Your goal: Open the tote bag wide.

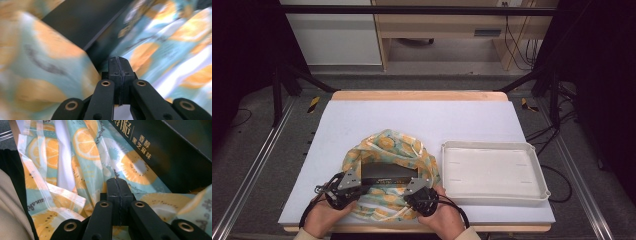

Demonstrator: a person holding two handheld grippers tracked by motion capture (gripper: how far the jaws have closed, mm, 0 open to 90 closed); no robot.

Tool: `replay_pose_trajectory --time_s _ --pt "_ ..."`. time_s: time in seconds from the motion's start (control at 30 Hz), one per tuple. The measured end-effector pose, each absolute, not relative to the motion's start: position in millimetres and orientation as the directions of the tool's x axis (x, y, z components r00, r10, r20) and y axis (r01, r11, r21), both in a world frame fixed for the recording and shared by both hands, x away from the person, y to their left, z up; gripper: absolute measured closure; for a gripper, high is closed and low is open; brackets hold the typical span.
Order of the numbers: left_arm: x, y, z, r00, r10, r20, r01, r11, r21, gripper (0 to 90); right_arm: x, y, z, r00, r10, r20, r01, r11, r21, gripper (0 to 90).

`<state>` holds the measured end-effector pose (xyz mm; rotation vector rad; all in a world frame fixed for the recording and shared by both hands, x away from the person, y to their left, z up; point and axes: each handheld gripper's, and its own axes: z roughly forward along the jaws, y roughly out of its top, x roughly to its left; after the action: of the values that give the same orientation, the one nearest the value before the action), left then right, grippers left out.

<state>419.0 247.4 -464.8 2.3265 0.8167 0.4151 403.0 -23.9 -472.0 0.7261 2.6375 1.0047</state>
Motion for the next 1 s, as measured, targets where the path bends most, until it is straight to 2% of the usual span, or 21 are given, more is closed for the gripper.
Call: replay_pose_trajectory --time_s 0.33,0.8,1.0 --pt "429 269 -469 0.71 0.699 0.087 0.493 -0.581 0.648 90.0 409 -33 -471 -0.827 0.561 -0.044 0.389 0.626 0.676 90.0" --pt "440 271 -471 0.7 0.706 0.107 0.479 -0.575 0.663 90.0 420 -52 -467 -0.76 0.647 -0.063 0.445 0.588 0.676 90.0" --pt "444 274 -471 0.698 0.71 0.096 0.476 -0.56 0.678 90.0 424 -56 -471 -0.753 0.655 -0.064 0.459 0.592 0.662 90.0"
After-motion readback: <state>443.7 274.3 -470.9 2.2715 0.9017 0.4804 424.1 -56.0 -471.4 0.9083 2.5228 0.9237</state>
